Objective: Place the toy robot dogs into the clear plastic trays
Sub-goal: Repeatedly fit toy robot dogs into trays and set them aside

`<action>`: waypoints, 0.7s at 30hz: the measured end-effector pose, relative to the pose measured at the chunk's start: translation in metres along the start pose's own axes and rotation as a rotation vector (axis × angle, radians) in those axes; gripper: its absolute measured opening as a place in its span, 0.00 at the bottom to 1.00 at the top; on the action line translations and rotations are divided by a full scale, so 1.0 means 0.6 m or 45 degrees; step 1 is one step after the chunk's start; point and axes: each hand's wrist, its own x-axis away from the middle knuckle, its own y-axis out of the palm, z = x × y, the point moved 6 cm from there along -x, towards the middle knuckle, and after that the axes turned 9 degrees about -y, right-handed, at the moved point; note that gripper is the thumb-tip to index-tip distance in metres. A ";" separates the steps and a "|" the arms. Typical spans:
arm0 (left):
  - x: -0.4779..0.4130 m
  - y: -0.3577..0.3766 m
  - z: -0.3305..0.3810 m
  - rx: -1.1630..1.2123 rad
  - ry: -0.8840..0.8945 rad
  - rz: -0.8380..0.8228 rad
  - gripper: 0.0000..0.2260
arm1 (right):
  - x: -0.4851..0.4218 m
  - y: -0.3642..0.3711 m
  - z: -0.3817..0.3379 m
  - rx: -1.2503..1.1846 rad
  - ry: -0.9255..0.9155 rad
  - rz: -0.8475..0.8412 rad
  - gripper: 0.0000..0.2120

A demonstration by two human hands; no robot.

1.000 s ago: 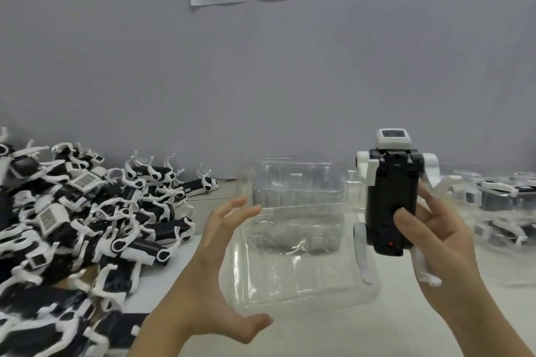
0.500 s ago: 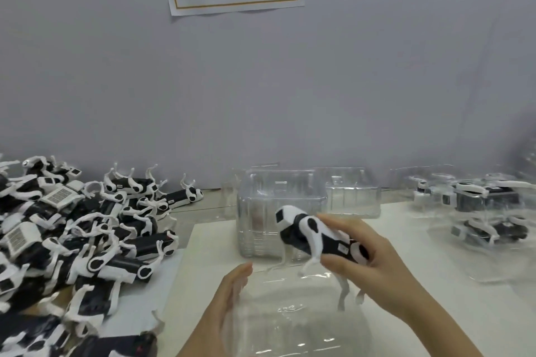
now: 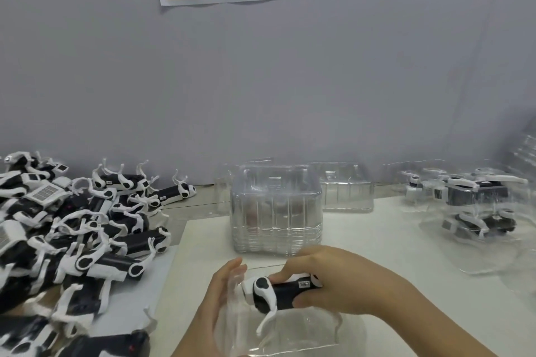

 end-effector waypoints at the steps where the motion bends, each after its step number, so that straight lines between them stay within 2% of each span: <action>1: 0.003 -0.004 0.002 -0.071 0.040 -0.036 0.41 | 0.001 0.001 0.000 0.002 -0.005 -0.009 0.21; 3: 0.012 -0.008 0.012 -0.250 0.118 -0.114 0.50 | 0.002 0.004 -0.001 0.027 -0.015 -0.024 0.20; 5: 0.024 -0.004 0.017 -0.424 0.190 -0.174 0.55 | 0.004 0.006 -0.001 0.051 -0.023 -0.034 0.21; 12: 0.041 0.002 0.037 -0.486 0.214 -0.179 0.55 | 0.004 0.023 -0.001 0.100 -0.108 -0.086 0.20; 21: 0.040 0.003 0.032 -0.492 0.167 -0.244 0.57 | 0.006 0.038 0.003 0.204 -0.210 0.007 0.19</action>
